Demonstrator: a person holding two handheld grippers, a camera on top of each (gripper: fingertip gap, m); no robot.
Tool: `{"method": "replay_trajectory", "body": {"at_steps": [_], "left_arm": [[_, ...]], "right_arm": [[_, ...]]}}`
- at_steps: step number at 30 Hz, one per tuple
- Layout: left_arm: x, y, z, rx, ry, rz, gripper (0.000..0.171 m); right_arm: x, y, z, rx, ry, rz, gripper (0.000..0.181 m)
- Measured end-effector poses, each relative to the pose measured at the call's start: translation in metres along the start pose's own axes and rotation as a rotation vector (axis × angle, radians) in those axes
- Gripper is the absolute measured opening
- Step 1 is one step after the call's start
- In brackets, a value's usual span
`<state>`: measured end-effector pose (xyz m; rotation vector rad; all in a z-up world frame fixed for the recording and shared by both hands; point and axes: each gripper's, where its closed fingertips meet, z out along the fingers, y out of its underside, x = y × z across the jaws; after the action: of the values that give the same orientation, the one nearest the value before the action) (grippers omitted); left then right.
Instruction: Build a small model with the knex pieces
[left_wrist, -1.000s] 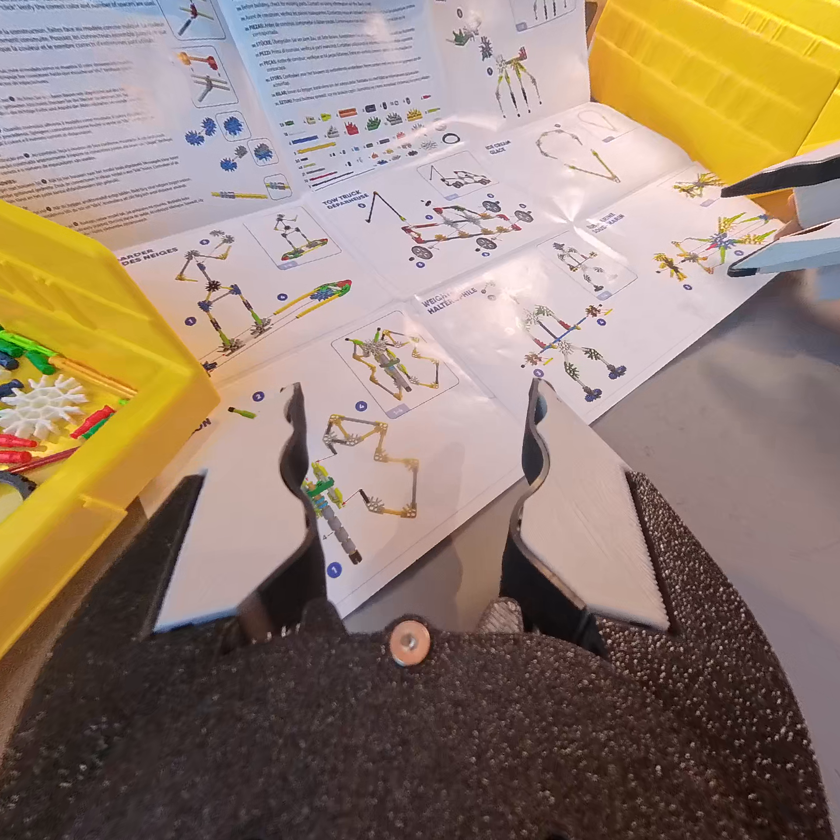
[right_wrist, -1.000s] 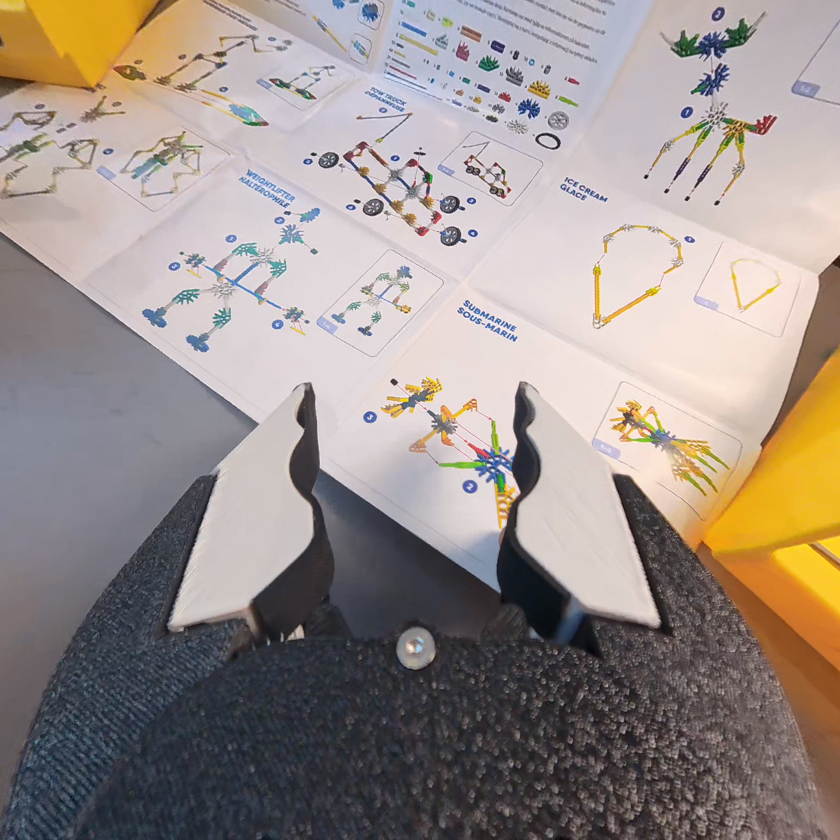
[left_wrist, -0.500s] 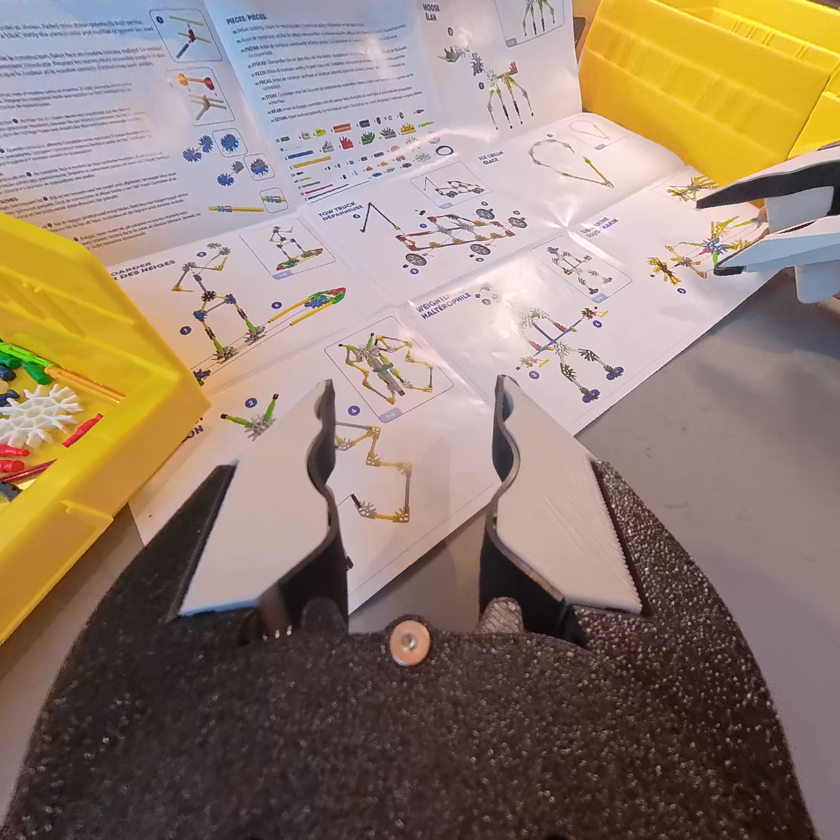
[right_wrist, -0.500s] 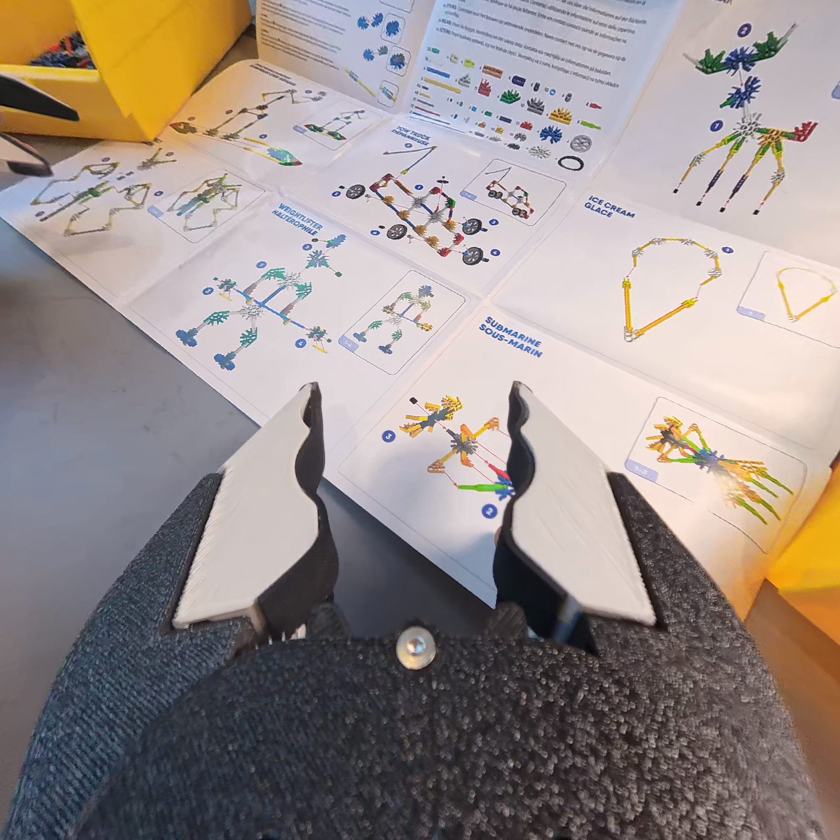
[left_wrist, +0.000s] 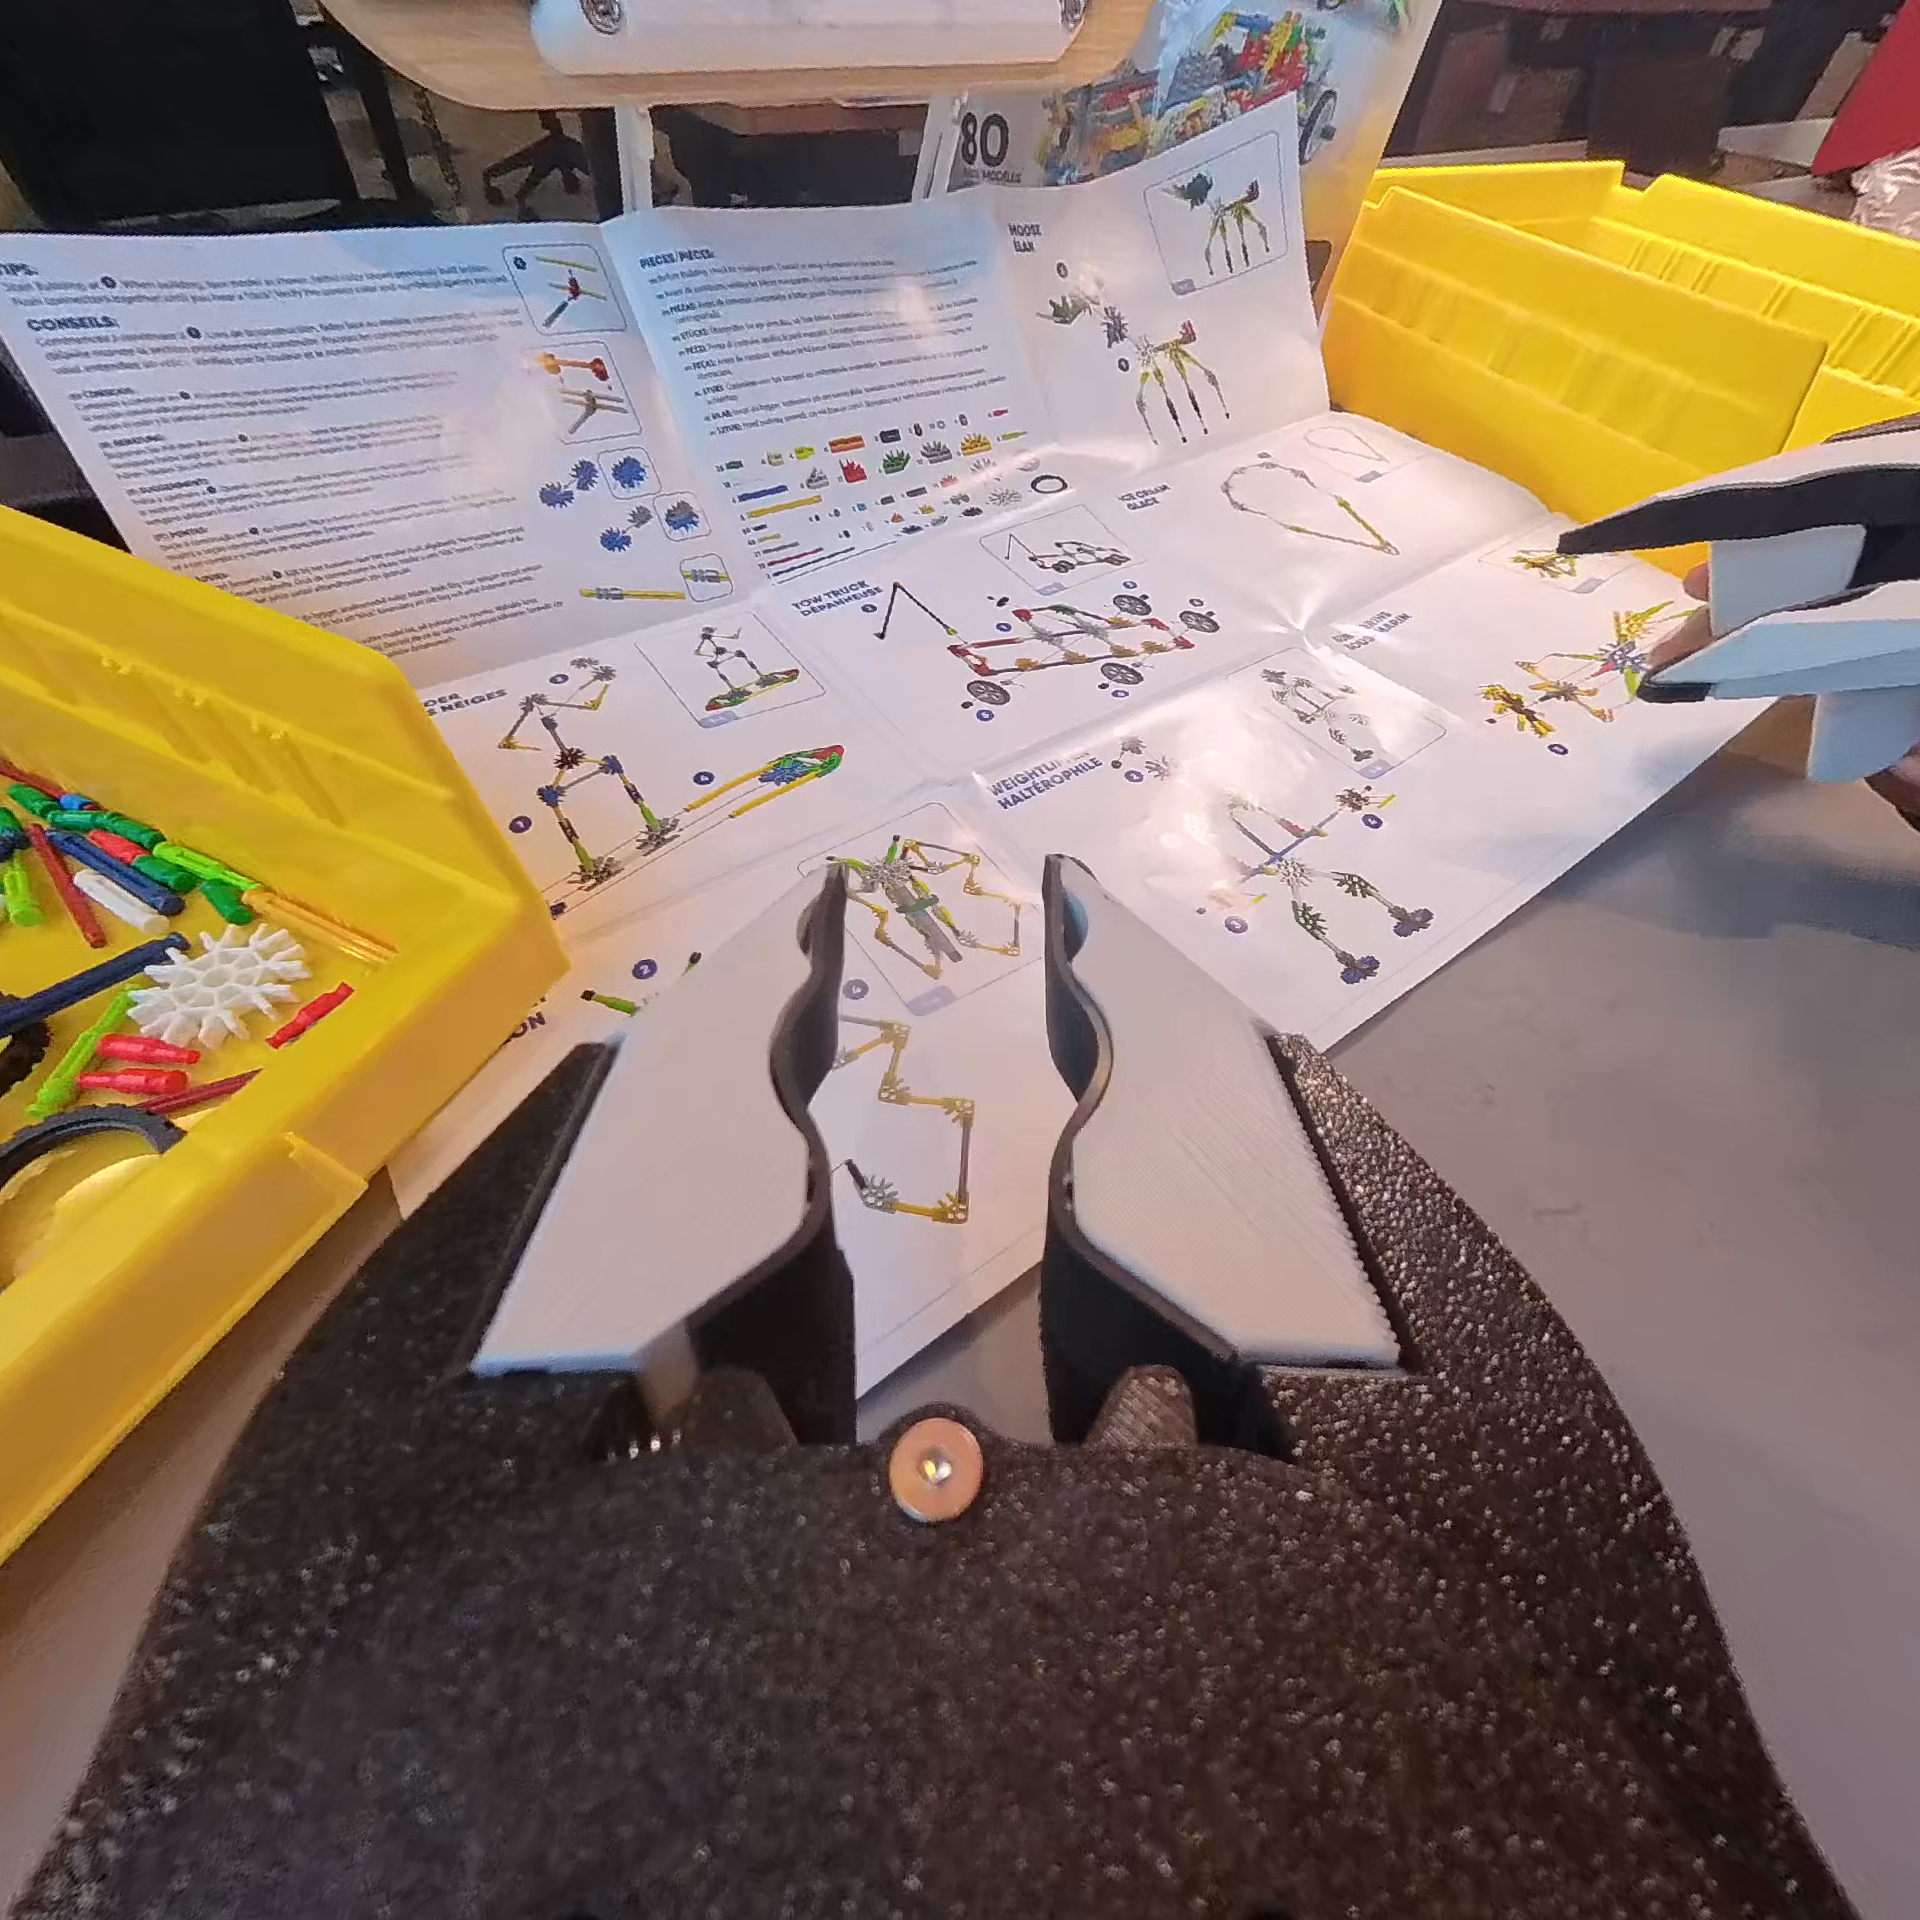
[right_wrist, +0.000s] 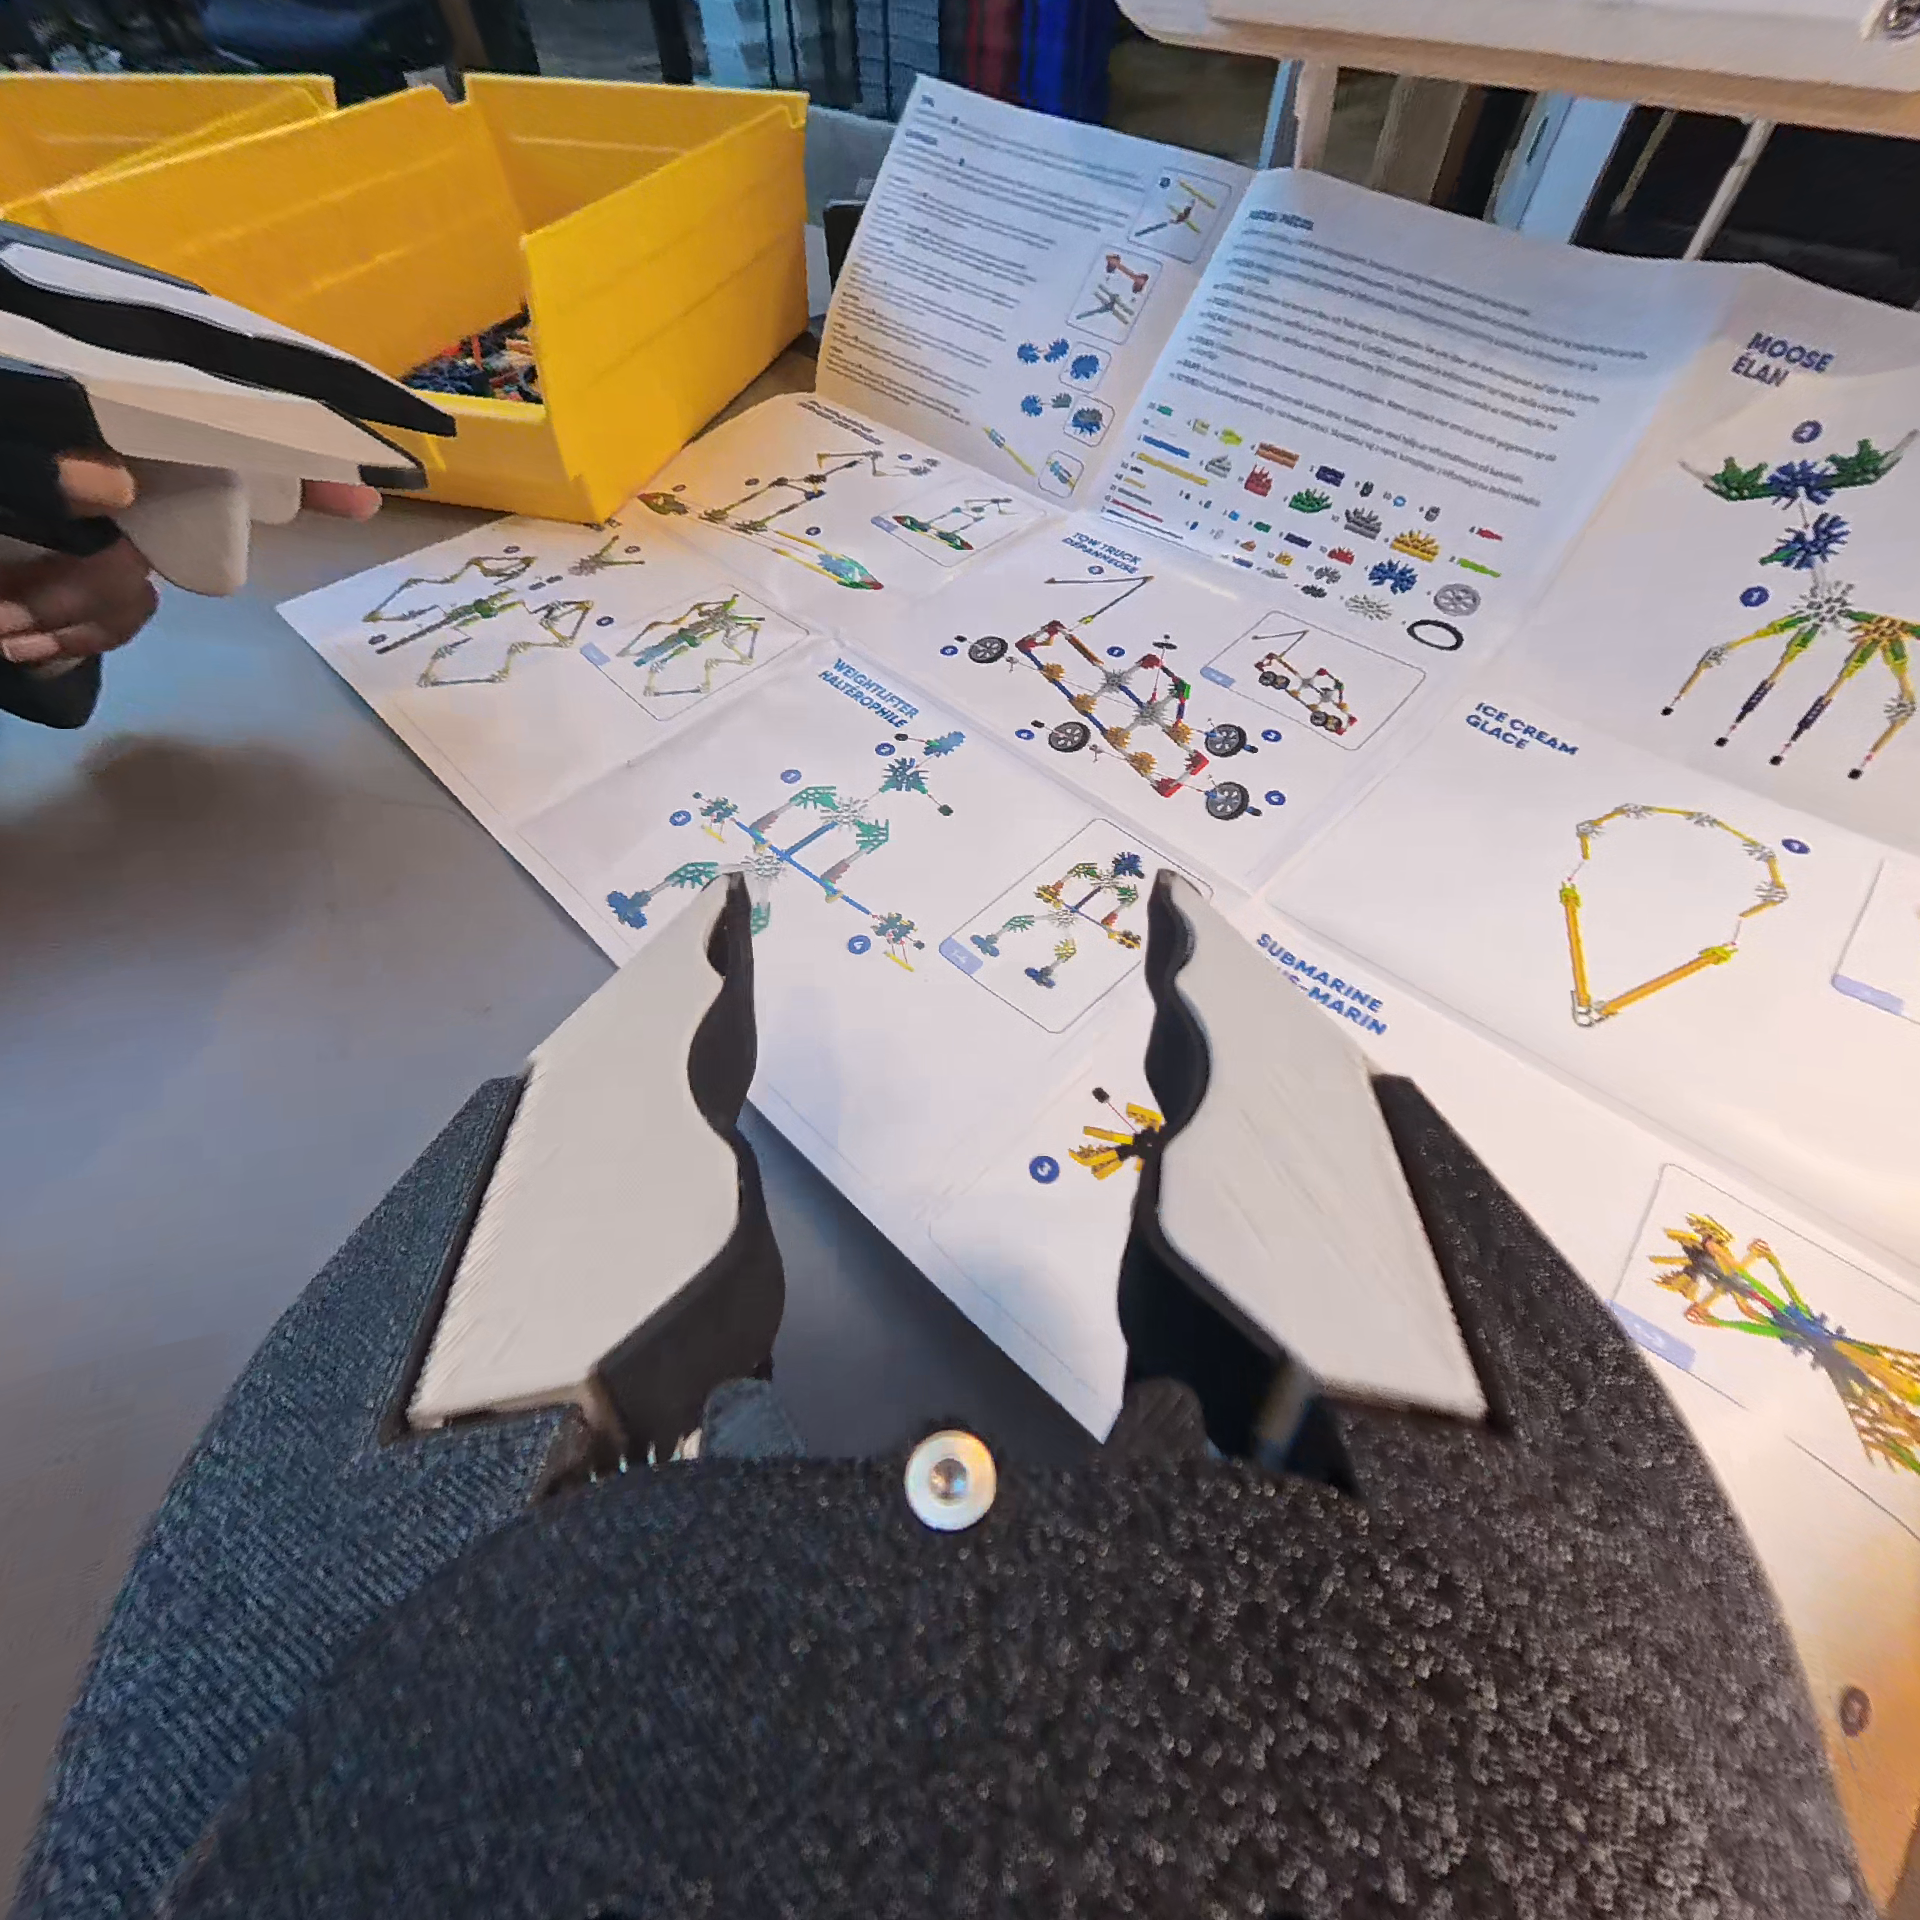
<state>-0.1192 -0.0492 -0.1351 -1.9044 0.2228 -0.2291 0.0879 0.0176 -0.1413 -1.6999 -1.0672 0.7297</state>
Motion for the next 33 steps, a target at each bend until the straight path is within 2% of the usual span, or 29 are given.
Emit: {"method": "replay_trajectory", "body": {"at_steps": [7,11,14,19,25,33], "left_arm": [[-0.002,-0.002,0.0,0.006,-0.042,0.05,0.044],[-0.005,-0.002,-0.001,0.014,-0.059,0.049,0.031],[-0.009,-0.003,-0.002,0.028,-0.062,0.02,0.025],[-0.01,-0.005,-0.005,0.037,-0.064,0.01,0.021],[-0.014,-0.005,-0.007,0.042,-0.072,0.009,0.017],[-0.014,-0.004,-0.006,0.037,-0.062,-0.001,0.016]], "right_arm": [[-0.016,-0.029,0.012,0.044,-0.058,-0.045,0.059],[-0.014,-0.041,0.034,0.029,-0.069,-0.086,0.057],[0.001,-0.047,0.058,-0.006,-0.035,-0.077,0.045],[0.045,-0.027,0.107,-0.221,0.082,-0.119,0.011],[0.056,-0.003,0.149,-0.375,0.053,-0.122,0.0],[0.059,0.011,0.158,-0.475,0.063,-0.201,0.0]]}}
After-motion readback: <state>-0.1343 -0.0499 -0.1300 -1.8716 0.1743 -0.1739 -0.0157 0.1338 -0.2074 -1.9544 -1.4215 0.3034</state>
